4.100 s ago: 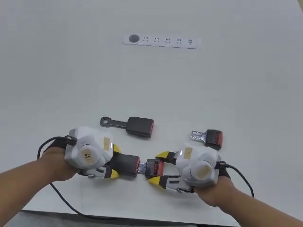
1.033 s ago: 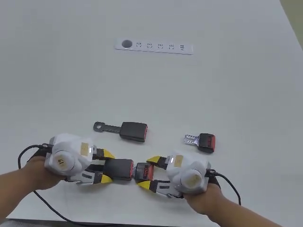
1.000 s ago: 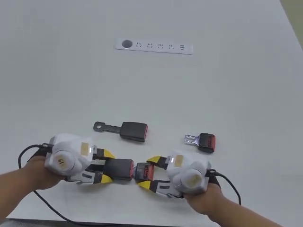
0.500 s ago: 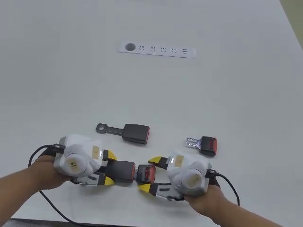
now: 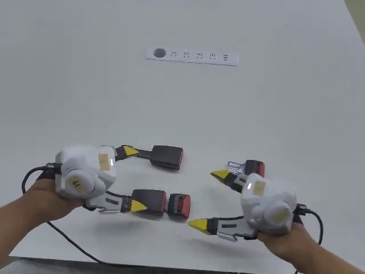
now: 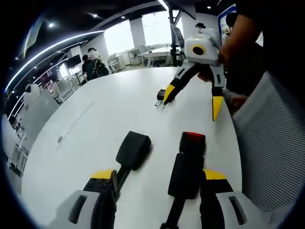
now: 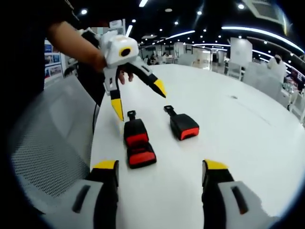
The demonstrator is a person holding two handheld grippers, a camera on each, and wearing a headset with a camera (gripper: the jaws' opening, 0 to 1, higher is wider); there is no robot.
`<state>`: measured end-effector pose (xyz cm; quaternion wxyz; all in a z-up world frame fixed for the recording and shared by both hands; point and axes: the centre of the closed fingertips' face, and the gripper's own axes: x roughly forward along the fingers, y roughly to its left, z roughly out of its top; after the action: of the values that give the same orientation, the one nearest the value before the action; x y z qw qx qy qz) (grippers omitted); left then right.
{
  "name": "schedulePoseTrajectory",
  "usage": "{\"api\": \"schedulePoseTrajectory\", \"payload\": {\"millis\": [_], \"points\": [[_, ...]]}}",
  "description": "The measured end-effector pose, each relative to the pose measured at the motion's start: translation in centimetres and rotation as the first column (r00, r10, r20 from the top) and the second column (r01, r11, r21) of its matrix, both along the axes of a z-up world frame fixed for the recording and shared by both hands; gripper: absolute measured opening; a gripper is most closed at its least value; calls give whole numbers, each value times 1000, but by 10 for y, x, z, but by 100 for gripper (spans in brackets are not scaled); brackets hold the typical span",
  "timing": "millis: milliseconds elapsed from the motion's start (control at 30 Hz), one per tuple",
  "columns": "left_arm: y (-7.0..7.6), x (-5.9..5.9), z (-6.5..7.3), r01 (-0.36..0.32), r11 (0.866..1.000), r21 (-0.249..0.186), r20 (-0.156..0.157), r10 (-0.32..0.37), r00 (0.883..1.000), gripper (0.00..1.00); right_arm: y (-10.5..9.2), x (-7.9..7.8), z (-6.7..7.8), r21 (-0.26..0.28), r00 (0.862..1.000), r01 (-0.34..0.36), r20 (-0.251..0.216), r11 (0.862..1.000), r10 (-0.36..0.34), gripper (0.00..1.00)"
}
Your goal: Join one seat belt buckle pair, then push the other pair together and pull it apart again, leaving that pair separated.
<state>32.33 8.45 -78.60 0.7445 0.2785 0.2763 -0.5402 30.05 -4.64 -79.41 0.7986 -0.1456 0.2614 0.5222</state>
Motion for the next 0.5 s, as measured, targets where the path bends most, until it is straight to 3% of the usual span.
{"api": "schedulePoseTrajectory", "payload": {"millis": [233, 333, 400, 500], "points": [[1, 30, 6, 2, 1000, 9, 12, -2, 1000, 75, -57, 38, -4, -78, 999, 40, 3, 996, -40, 71], [0, 43, 9, 12, 1000, 12, 20, -13, 1000, 75, -73, 49, -6, -90, 999, 46, -8, 995, -47, 71], [0, 54, 9, -5, 1000, 4, 7, 5, 1000, 75, -84, 55, -10, -102, 998, 50, -24, 994, -52, 71], [-1, 62, 8, -5, 1000, 5, 10, 5, 1000, 77, -96, 62, -16, -110, 997, 57, -50, 992, -63, 71]]}}
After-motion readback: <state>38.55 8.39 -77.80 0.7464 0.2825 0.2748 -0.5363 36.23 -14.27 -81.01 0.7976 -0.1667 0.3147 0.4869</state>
